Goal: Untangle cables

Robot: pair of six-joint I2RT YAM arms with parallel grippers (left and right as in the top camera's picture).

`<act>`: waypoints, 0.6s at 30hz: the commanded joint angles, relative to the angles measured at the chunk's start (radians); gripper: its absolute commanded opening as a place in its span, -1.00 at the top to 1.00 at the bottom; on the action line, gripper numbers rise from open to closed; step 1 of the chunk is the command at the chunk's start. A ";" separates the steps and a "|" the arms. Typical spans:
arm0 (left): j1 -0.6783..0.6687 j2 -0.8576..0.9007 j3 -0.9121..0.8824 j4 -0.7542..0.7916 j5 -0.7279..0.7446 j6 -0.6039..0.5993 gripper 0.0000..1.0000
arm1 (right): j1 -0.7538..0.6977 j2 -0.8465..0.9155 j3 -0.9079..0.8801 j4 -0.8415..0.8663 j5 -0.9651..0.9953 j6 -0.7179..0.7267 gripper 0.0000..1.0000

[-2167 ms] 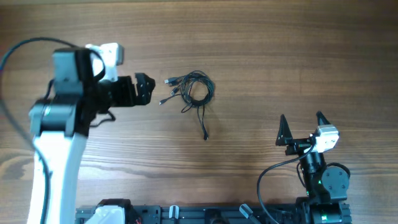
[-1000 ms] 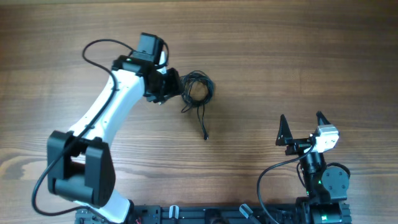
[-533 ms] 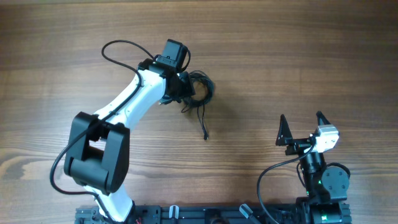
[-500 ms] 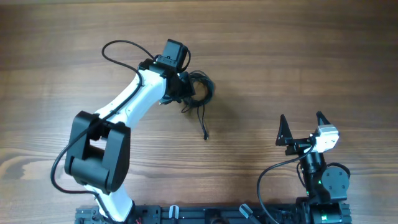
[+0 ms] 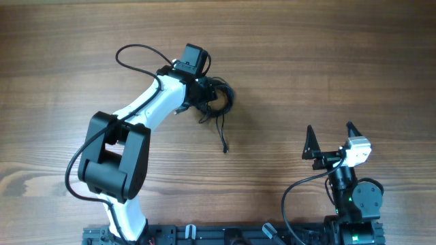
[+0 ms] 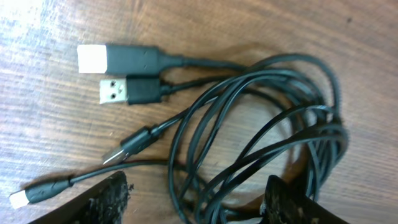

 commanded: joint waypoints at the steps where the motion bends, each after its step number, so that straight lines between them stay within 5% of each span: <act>1: -0.003 0.011 0.010 0.021 -0.021 -0.006 -0.50 | -0.007 0.000 -0.001 0.003 0.013 -0.010 -0.99; 18: -0.003 0.017 -0.002 0.066 -0.111 -0.002 -0.60 | -0.007 0.000 -0.001 0.003 0.013 -0.009 -0.99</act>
